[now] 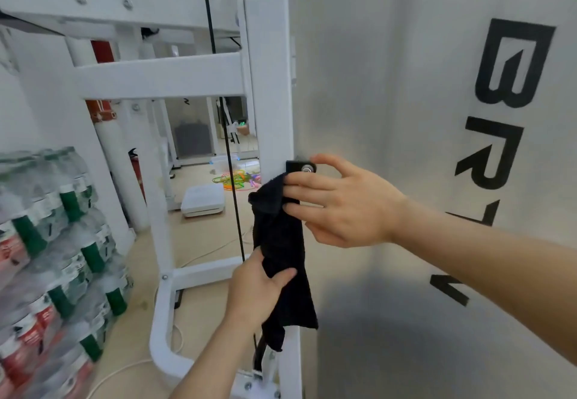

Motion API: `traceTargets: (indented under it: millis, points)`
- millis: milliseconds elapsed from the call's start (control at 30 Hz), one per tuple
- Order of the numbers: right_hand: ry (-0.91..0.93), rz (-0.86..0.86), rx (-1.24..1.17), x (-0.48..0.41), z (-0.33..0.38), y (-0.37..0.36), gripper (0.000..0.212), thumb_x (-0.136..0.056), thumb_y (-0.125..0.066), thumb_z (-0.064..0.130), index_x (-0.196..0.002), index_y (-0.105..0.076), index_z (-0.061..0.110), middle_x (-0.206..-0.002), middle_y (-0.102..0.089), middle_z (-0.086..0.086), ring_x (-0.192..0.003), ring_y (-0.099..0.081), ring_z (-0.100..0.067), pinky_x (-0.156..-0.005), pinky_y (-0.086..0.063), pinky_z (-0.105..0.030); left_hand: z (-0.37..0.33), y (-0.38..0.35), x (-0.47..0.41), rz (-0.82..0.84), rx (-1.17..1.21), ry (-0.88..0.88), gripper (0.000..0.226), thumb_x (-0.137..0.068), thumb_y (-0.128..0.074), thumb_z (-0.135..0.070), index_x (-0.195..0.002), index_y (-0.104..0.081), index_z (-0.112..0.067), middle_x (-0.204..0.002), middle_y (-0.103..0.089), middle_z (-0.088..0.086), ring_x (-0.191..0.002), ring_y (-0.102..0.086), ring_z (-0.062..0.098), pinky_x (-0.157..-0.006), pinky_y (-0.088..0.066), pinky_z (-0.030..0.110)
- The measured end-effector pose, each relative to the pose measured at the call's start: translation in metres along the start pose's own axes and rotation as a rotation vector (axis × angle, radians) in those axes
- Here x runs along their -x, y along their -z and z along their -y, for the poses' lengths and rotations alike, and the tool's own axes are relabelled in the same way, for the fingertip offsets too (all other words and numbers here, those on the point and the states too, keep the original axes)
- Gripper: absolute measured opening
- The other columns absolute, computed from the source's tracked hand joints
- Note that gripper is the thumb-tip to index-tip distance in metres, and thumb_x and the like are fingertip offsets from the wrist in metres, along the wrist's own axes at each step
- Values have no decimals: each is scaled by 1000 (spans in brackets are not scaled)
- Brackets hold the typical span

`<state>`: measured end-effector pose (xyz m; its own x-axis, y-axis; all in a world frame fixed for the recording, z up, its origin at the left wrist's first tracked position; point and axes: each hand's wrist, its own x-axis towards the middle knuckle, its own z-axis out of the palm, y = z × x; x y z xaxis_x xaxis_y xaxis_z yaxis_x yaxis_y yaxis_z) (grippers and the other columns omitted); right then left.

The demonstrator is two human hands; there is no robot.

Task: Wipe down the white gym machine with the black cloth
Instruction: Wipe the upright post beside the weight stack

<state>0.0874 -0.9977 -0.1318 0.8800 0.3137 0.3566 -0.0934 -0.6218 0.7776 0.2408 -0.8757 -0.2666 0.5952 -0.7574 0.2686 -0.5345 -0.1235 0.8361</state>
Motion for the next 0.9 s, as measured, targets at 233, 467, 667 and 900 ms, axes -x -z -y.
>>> traceTargets:
  millis: [233, 467, 667, 900]
  points:
    - [5, -145, -99, 6, 3, 2, 19, -88, -49, 22, -87, -65, 13, -90, -65, -2, -104, -61, -26, -101, -36, -46, -54, 84, -1, -75, 567, 44, 22, -90, -57, -10, -75, -71, -18, -63, -69, -1, -58, -65, 11, -49, -47, 18]
    - [-151, -303, -188, 13, 5, 6, 39, -81, -54, 16, -120, -62, 11, -120, -65, -15, -104, -59, -32, -71, -46, -38, -94, 46, -41, -66, 833, -26, 28, -99, -53, -34, -116, -59, -13, -103, -72, 7, -92, -69, 20, -75, -56, 34]
    - [-232, -343, -173, 10, 5, 4, 42, -83, -52, 16, -124, -57, 11, -124, -63, -17, -104, -61, -34, -75, -45, -40, -79, -4, -57, -255, 606, -146, 57, -68, -58, -67, -109, -62, -27, -95, -69, -11, -93, -66, 7, -84, -52, 24]
    - [-275, -300, -71, 5, 7, 0, 39, -83, -55, 14, -118, -68, 4, -128, -63, -16, -112, -62, -35, -80, -49, -40, 23, -50, 0, -97, 616, 176, 65, -81, -62, -53, -131, -55, -13, -107, -69, 0, -103, -65, 16, -79, -49, 15]
